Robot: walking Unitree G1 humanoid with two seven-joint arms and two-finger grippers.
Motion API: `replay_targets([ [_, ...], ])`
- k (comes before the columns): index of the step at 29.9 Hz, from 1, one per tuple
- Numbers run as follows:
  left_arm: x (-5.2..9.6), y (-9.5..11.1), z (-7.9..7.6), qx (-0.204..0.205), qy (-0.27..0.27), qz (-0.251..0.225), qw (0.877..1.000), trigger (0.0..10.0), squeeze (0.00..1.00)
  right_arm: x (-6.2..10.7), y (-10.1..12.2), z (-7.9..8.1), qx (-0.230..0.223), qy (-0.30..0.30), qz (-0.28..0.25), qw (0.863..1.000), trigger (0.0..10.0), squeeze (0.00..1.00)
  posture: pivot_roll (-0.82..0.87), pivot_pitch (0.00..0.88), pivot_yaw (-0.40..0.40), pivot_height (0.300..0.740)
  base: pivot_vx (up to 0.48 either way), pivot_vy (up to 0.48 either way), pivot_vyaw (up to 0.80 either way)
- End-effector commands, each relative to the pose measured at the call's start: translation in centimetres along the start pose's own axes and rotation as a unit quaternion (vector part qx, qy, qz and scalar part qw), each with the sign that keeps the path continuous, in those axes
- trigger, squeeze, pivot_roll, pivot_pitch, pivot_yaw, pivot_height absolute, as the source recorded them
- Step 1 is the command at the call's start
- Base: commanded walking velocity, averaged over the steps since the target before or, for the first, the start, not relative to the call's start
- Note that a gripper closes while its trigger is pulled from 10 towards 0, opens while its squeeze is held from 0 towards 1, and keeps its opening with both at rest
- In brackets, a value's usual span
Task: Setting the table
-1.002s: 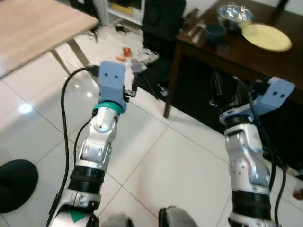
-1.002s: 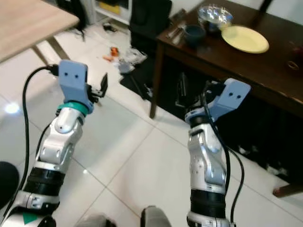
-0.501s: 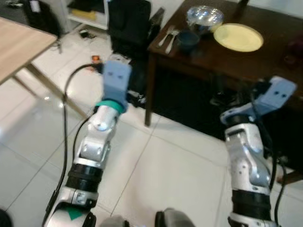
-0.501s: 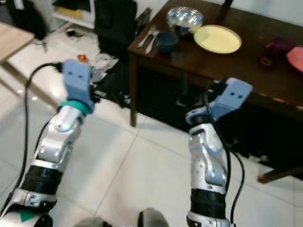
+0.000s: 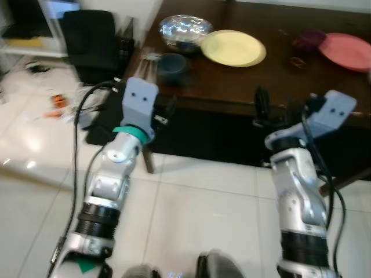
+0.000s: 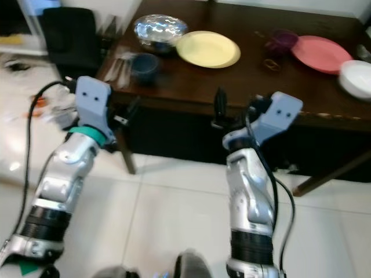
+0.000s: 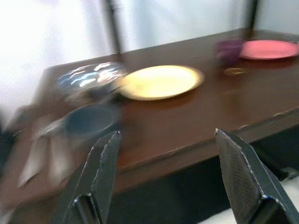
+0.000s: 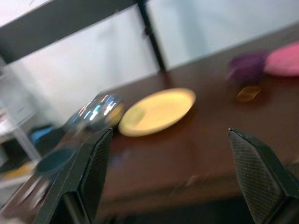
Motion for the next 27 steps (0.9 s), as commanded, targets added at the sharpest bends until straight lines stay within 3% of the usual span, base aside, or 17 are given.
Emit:
replay_targets([
  [1,0.4,0.1,0.9,-0.005,0.008,0.000,1.000,10.0,0.00,0.2,-0.4,0.6,-0.006,0.005,0.007,1.000,10.0,0.00,-0.04,0.000,0.052,0.740,0.480,0.000,-0.80],
  [8,0.4,0.2,0.9,-0.006,0.008,-0.002,1.000,10.0,0.00,0.1,-0.4,0.6,-0.004,0.007,0.007,1.000,10.0,0.00,-0.04,0.000,0.052,0.740,0.480,0.000,-0.73],
  [15,0.4,0.6,1.4,-0.022,0.031,-0.017,0.999,10.0,0.00,0.1,-0.1,1.7,-0.015,0.041,0.001,0.999,10.0,0.00,-0.04,0.000,0.051,0.740,0.480,0.000,0.00],
  [20,0.5,1.7,2.7,-0.041,0.085,-0.049,0.994,10.0,0.00,0.2,0.3,3.0,-0.046,0.082,-0.004,0.996,10.0,0.00,-0.03,0.000,0.047,0.740,0.480,0.000,0.00],
  [27,0.5,2.5,3.2,-0.053,0.094,-0.066,0.992,10.0,0.00,0.3,0.2,3.6,-0.050,0.096,-0.003,0.994,10.0,0.00,-0.03,0.000,0.047,0.740,0.480,0.000,0.00],
])
Point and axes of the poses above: a point about 5 cm out from each wrist's last joint towards the gripper, its own x axis pointing back from the gripper into the wrist, its own y axis along the axis of the wrist's last joint, z = x × y, the point moved 5 cm from there along -x, pointing out of the wrist towards the gripper, and after that the axes turned 15 degrees about x, right-handed, at the moved point
